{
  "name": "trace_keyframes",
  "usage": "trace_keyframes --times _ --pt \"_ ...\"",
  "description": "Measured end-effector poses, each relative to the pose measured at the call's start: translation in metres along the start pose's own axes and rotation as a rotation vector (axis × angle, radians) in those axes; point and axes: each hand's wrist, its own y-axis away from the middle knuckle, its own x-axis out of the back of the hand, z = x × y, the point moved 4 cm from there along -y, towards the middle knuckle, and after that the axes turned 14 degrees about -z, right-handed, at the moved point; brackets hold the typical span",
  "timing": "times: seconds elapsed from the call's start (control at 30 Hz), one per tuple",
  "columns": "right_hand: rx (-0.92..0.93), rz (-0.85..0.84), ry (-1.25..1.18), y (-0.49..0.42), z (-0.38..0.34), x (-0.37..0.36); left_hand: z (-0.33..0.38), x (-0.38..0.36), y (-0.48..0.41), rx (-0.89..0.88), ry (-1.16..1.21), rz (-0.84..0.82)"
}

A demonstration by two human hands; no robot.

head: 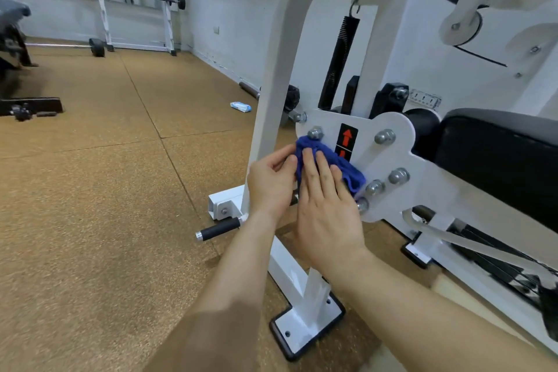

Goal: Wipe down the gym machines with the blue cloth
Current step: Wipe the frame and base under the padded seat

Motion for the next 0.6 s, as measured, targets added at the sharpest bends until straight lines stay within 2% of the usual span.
trace_keyframes --times 0.1,0.2,0.27,0.37,0.47,0.6 --pt "0.022 0.002 -0.027 0.023 0.012 -0.005 0.011 -0.009 0.015 -0.020 0.038 0.022" --pt "-0.014 0.157 -0.119 0.024 0.011 0.008 0.040 -0.009 0.015 -0.152 0.030 0.105" --pt "-0.067 0.254 -0.179 0.012 0.008 0.022 0.055 -0.009 0.009 -0.255 -0.088 0.109" --pt "-0.088 0.216 -0.143 -0.014 0.006 0.033 0.059 -0.011 -0.001 -0.301 -0.324 -0.005" --pt "-0.053 0.186 -0.051 -0.033 0.010 0.044 0.053 0.000 -0.015 -0.270 -0.419 -0.053" --pt "-0.016 0.196 -0.022 -0.040 0.014 0.063 0.049 0.008 -0.023 -0.251 -0.326 -0.121"
